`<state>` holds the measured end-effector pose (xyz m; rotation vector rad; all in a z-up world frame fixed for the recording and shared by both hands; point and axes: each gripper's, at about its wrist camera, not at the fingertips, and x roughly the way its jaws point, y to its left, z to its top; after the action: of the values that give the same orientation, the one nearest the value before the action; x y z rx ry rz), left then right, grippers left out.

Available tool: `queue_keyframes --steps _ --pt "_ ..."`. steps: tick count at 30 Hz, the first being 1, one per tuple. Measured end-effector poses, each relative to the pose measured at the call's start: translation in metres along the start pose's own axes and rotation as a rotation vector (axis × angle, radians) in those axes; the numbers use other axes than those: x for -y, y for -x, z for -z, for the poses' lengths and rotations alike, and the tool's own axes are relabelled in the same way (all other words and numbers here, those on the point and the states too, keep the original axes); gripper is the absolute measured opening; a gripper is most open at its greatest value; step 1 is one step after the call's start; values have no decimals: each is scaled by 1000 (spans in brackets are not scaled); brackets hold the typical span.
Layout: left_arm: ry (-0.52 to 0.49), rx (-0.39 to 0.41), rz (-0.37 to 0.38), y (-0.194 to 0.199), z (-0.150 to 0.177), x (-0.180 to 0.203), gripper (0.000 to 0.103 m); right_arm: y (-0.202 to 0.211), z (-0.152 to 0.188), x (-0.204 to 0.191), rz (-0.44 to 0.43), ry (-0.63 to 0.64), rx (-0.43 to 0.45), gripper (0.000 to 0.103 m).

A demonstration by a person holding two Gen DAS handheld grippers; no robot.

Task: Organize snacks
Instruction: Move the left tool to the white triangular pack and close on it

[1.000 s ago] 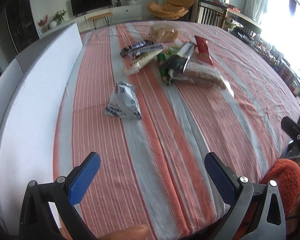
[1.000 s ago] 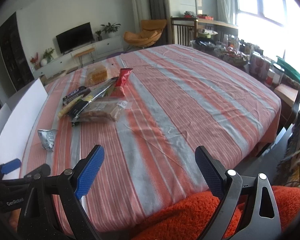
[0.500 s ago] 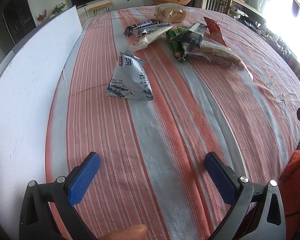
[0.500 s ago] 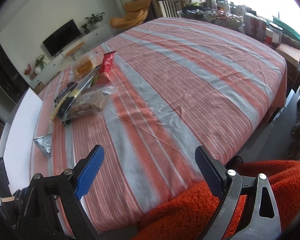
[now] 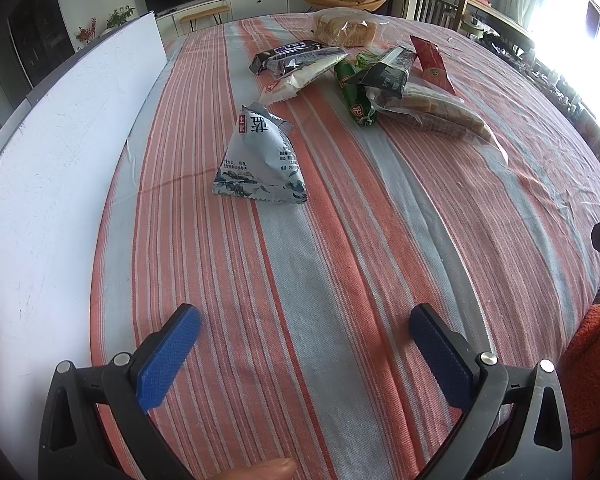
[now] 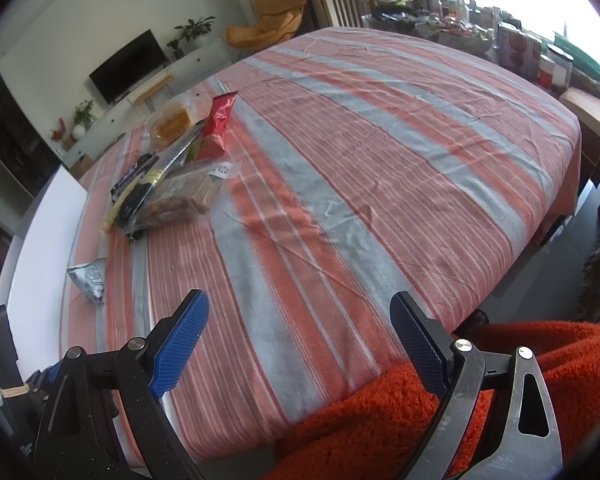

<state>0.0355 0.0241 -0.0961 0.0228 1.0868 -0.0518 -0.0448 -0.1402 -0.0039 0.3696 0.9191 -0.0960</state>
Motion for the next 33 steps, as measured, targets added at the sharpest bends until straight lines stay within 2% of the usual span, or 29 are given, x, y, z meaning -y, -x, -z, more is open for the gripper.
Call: queue_keyframes --steps 3,5,11,18,28,31,33 --pt "2 -2 0 0 0 -1 103 -5 -12 7 -4 -8 -5 94" --pt "0 3 0 0 1 0 103 0 -8 -1 -4 -7 -6 94" --pt "-1 12 1 0 2 -1 103 -18 -36 24 -10 -4 -10 94" --pt "-10 30 6 1 5 -1 103 -19 -29 22 -13 -6 -11 94" --pt "-28 13 18 0 2 -2 103 -19 -25 21 -14 -5 -9 94" --pt "-35 -17 31 -1 -1 -3 103 -19 -25 22 -13 -5 -7 94" --pt "1 -21 79 2 -3 -11 103 -19 -24 21 -18 -5 -5 94"
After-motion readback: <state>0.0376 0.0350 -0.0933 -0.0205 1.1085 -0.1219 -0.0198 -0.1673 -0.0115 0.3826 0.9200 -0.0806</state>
